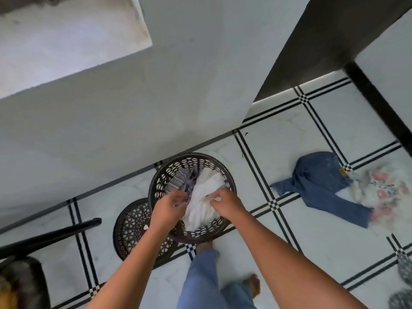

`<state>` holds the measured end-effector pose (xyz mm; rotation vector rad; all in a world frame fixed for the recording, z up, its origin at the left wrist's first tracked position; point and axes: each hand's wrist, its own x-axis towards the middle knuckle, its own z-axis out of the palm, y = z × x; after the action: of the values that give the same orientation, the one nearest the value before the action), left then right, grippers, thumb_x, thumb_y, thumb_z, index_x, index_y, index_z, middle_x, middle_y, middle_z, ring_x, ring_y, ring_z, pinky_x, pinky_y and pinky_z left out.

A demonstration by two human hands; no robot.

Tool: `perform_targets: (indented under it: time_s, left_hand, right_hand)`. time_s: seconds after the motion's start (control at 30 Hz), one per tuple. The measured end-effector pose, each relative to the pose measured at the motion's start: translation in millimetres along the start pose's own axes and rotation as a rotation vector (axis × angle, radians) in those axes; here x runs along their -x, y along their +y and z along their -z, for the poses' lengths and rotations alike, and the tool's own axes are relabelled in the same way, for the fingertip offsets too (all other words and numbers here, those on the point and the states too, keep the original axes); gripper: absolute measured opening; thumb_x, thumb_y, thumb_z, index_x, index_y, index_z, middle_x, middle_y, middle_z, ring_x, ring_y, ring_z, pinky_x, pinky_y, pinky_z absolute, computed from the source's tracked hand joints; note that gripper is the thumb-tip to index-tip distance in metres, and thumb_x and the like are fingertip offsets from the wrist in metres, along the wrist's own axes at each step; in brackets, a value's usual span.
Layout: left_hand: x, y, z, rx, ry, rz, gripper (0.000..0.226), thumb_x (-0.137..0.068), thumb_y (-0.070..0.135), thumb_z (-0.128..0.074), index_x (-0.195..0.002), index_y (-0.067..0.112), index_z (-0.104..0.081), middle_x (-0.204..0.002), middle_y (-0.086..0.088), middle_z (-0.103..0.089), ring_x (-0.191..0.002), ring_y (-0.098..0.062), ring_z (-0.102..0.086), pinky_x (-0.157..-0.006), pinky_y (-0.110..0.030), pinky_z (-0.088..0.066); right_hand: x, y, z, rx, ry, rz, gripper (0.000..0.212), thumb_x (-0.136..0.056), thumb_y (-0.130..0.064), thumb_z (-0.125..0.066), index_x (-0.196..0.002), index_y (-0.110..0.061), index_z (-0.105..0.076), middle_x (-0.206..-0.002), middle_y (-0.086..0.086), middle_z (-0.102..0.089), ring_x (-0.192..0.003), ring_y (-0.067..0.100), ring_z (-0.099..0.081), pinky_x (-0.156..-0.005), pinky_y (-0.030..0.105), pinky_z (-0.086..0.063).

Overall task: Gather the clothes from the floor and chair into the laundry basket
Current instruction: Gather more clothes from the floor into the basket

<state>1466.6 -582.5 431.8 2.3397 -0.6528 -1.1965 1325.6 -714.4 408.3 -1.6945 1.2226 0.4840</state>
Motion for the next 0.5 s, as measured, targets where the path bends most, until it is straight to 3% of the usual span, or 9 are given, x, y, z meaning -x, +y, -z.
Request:
perform_targets:
  time_s: [0.1, 0.2, 0.37, 0.5]
  left_hand:
    - [-1.4, 24.4, -13.4, -0.011, -0.06, -0.057, 0.028, -0.085, 0.014, -0.061, -0.111, 0.023, -0.069, -0.102, 0.007, -0.071, -0.098, -0.011, -0.067, -0.089, -0.034, -0.055]
    - [-2.5, 68.1, -39.5, -0.066, -0.131, -0.173, 0.025, -0.086, 0.015, -0.063, -0.109, 0.024, -0.069, -0.095, 0.006, -0.073, -0.091, -0.01, -0.068, -0.085, -0.035, -0.057]
    - [5.3, 167.7, -104.5, -0.207, -0.239, -0.395, 0.023, -0.087, 0.017, -0.063, -0.106, 0.027, -0.069, -0.09, 0.01, -0.072, -0.086, -0.01, -0.068, -0.076, -0.026, -0.052]
    - [16.9, 260.6, -182.8, -0.291, -0.38, -0.546, 0.02, -0.087, 0.018, -0.062, -0.103, 0.028, -0.068, -0.089, 0.01, -0.071, -0.083, -0.008, -0.067, -0.071, -0.013, -0.048]
  right_hand:
    - [10.3, 5.4, 16.9, -0.024, 0.056, 0.059, 0.017, -0.087, -0.024, -0.058, -0.097, -0.016, -0.068, -0.106, 0.003, -0.071, -0.1, 0.022, -0.065, -0.086, 0.033, -0.053]
    - [28.4, 27.4, 47.3, -0.044, 0.096, 0.088, 0.017, -0.087, -0.022, -0.058, -0.1, -0.019, -0.068, -0.104, 0.003, -0.073, -0.095, 0.022, -0.067, -0.085, 0.036, -0.055]
    - [66.7, 93.3, 124.0, -0.097, 0.315, 0.071, 0.016, -0.087, -0.025, -0.058, -0.099, -0.022, -0.067, -0.095, -0.002, -0.074, -0.087, 0.019, -0.068, -0.077, 0.032, -0.054]
    - [98.2, 180.6, 204.6, -0.139, 0.483, -0.014, 0.016, -0.088, -0.026, -0.056, -0.101, -0.025, -0.064, -0.095, -0.002, -0.073, -0.087, 0.019, -0.068, -0.076, 0.036, -0.056]
